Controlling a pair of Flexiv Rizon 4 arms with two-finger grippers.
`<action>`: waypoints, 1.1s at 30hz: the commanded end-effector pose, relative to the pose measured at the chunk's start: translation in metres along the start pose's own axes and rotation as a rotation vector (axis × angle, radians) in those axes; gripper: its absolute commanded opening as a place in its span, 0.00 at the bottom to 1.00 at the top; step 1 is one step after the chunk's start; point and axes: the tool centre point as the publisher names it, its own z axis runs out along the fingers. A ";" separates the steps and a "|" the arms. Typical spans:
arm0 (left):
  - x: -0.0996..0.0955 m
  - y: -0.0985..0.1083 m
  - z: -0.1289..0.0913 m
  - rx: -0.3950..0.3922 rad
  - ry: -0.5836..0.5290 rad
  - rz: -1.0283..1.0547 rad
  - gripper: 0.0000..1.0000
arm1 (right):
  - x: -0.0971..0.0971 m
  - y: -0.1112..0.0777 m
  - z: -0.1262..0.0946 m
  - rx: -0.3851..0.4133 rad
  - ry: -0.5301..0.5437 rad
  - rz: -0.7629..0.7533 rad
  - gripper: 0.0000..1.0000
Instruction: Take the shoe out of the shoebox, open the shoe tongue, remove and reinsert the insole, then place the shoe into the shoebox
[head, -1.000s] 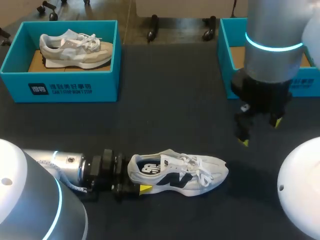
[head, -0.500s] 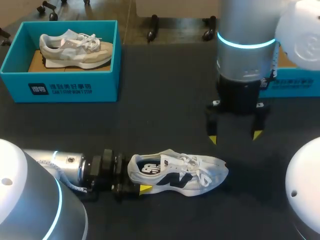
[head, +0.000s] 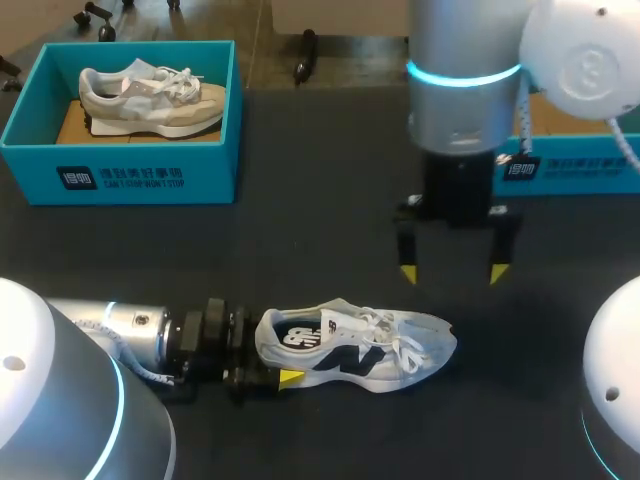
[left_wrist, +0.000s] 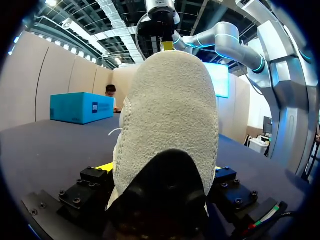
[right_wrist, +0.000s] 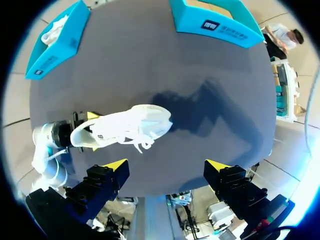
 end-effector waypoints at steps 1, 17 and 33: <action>-0.001 0.002 0.001 0.000 -0.002 0.000 0.00 | 0.052 -0.005 0.013 -0.033 -0.107 0.030 1.00; -0.001 0.002 0.001 0.000 -0.002 0.000 0.00 | 0.122 -0.017 0.025 -0.099 -0.194 0.085 1.00; -0.001 0.002 0.001 0.000 -0.002 0.000 0.00 | 0.148 -0.022 0.032 -0.208 -0.243 0.010 1.00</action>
